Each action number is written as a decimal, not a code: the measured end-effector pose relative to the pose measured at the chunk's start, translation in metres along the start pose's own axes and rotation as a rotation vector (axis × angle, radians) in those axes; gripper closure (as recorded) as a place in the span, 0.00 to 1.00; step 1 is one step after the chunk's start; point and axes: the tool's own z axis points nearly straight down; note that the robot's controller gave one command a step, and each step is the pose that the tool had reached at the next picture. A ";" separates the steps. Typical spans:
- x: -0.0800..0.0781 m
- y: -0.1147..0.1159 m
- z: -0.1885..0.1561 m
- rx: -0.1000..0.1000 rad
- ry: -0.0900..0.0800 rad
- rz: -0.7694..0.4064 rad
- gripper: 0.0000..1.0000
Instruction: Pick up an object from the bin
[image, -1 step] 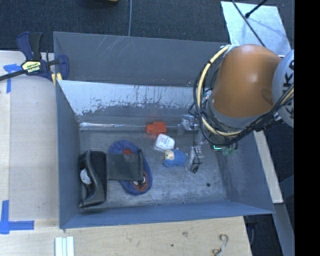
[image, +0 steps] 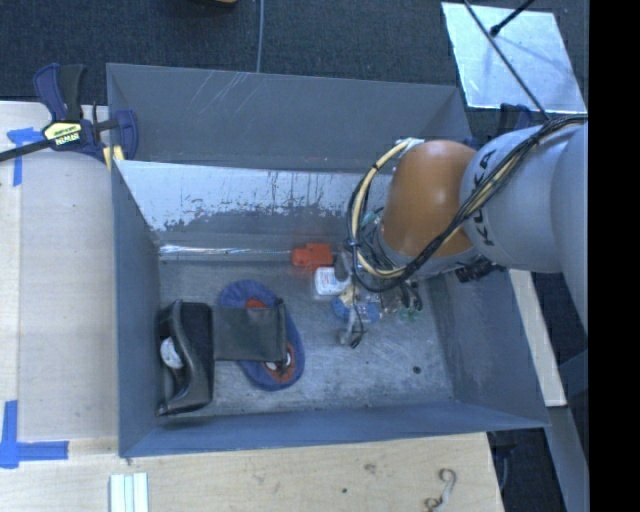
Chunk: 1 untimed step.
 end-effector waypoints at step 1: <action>0.007 -0.005 -0.034 0.001 -0.008 0.138 0.00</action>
Offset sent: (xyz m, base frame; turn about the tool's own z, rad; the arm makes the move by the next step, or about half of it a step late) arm -0.0086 -0.0034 0.0325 0.1384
